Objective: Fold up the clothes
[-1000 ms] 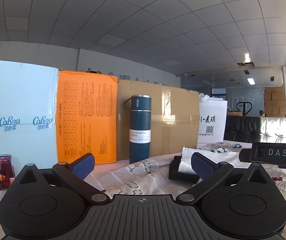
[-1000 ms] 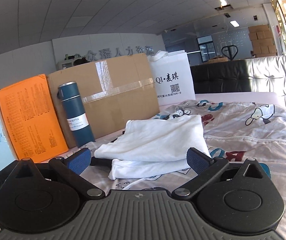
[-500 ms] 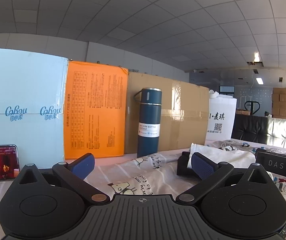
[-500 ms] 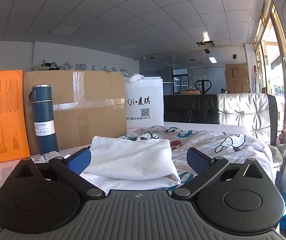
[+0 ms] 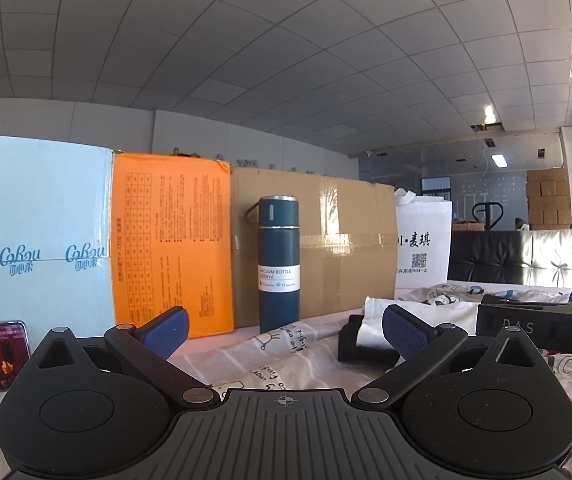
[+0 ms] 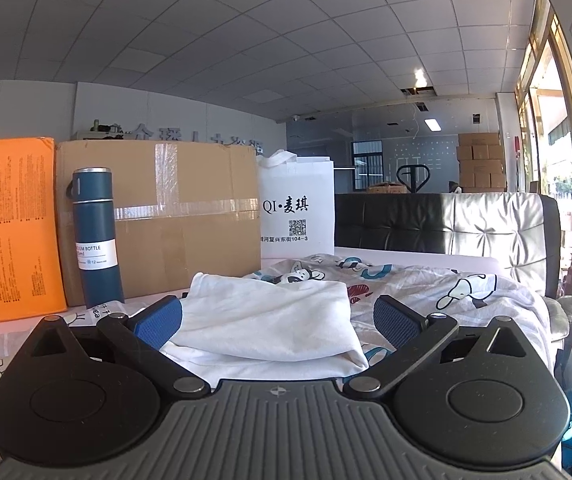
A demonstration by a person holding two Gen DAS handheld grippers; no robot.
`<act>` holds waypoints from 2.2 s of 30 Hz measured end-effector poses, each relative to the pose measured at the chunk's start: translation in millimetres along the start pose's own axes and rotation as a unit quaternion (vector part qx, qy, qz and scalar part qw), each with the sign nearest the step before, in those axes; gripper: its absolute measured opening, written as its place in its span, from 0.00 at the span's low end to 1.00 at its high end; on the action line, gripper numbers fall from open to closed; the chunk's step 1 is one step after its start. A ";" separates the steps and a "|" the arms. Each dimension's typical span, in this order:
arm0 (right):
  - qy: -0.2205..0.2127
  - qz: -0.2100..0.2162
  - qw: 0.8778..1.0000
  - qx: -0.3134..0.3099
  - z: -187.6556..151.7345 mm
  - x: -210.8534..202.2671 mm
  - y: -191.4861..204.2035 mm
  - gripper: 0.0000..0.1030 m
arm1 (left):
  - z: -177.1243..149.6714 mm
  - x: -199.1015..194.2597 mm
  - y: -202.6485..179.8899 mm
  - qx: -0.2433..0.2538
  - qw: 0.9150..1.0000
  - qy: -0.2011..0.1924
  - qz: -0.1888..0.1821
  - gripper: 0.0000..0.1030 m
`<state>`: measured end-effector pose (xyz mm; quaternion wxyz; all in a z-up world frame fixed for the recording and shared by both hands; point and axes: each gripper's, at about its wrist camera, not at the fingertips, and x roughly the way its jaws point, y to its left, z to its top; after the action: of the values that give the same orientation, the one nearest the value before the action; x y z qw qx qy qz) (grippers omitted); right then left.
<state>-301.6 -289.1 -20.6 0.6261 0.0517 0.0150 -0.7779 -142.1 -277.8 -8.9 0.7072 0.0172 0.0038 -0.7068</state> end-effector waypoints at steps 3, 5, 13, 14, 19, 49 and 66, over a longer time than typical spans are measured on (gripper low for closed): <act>0.001 0.001 1.000 -0.001 0.0 0.1 0.8 1.00 | 0.2 0.5 0.0 -0.001 1.000 0.001 -0.002 1.00; 0.002 0.001 1.000 -0.001 0.0 0.2 1.2 1.00 | 0.2 1.3 0.6 -0.003 1.000 0.003 -0.002 1.00; -0.002 0.002 1.000 0.002 -0.2 -1.0 0.1 1.00 | 0.3 1.9 1.0 -0.005 1.000 0.003 -0.002 1.00; -0.004 0.002 1.000 0.003 -0.2 -1.3 -0.3 1.00 | 0.2 1.8 0.9 -0.005 1.000 0.004 -0.002 1.00; -0.004 0.003 1.000 0.007 0.0 -1.3 -2.1 1.00 | -0.2 1.1 0.7 -0.004 1.000 0.004 -0.002 1.00; 0.003 0.008 1.000 0.011 -1.3 -2.4 -3.9 1.00 | -0.2 0.6 -0.2 -0.004 1.000 0.005 -0.002 1.00; 0.004 0.008 1.000 0.010 -0.7 -1.0 -3.1 1.00 | -0.2 1.7 0.7 -0.004 1.000 0.005 -0.003 1.00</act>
<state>-304.4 -287.4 -21.3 0.6320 0.0617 0.0092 -0.7725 -141.4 -279.5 -9.2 0.7054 0.0182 0.0102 -0.7085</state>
